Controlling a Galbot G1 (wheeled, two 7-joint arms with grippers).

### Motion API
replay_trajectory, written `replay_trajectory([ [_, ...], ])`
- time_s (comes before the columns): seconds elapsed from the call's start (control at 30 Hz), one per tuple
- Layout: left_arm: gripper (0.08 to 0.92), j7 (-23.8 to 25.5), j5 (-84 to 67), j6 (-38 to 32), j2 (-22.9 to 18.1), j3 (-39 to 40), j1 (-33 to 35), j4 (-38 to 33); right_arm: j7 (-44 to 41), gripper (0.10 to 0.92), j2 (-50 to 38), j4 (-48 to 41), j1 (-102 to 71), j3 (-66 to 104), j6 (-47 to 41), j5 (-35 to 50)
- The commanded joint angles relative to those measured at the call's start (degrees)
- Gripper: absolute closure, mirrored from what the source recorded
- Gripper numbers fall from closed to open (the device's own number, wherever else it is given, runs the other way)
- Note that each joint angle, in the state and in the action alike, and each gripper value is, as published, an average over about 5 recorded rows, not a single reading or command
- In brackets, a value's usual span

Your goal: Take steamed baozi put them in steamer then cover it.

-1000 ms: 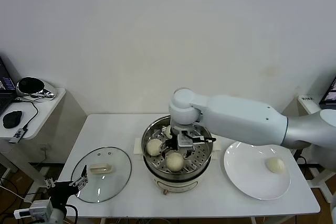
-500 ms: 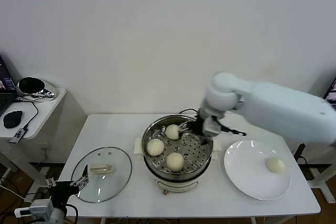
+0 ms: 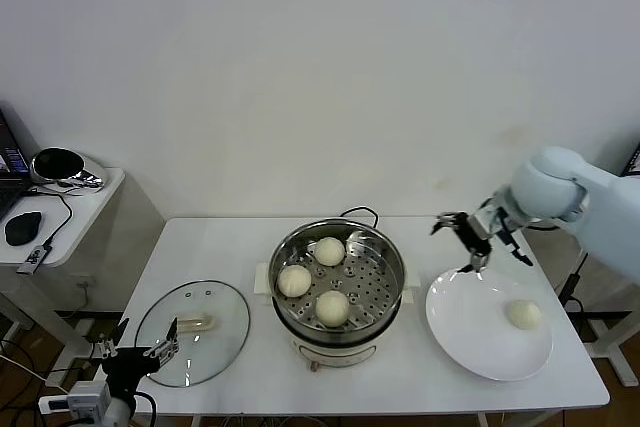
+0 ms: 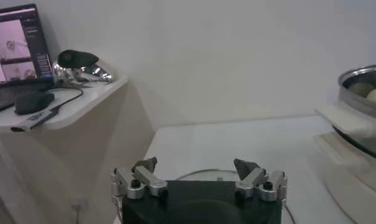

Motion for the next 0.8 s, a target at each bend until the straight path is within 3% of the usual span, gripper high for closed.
replay_trajectory([
  [0.03, 0.177, -0.1, 0.5, 0.0, -0.2, 0.2, 1.6, -0.3, -1.8, 0.203, -3.0, -9.5, -20.9, 19.0, -5.9, -9.7],
  [0.33, 0.177, -0.1, 1.1, 0.0, -0.4, -0.1, 2.6, -0.9, -2.2, 0.203, 2.6, -19.4, -27.0, 25.7, 2.8, -12.9],
  [0.8, 0.177, -0.1, 2.6, -0.1, 0.1, 0.0, 2.9, 0.0, -5.8, 0.203, 3.8, -23.0, -33.2, 29.8, 6.9, -16.1],
])
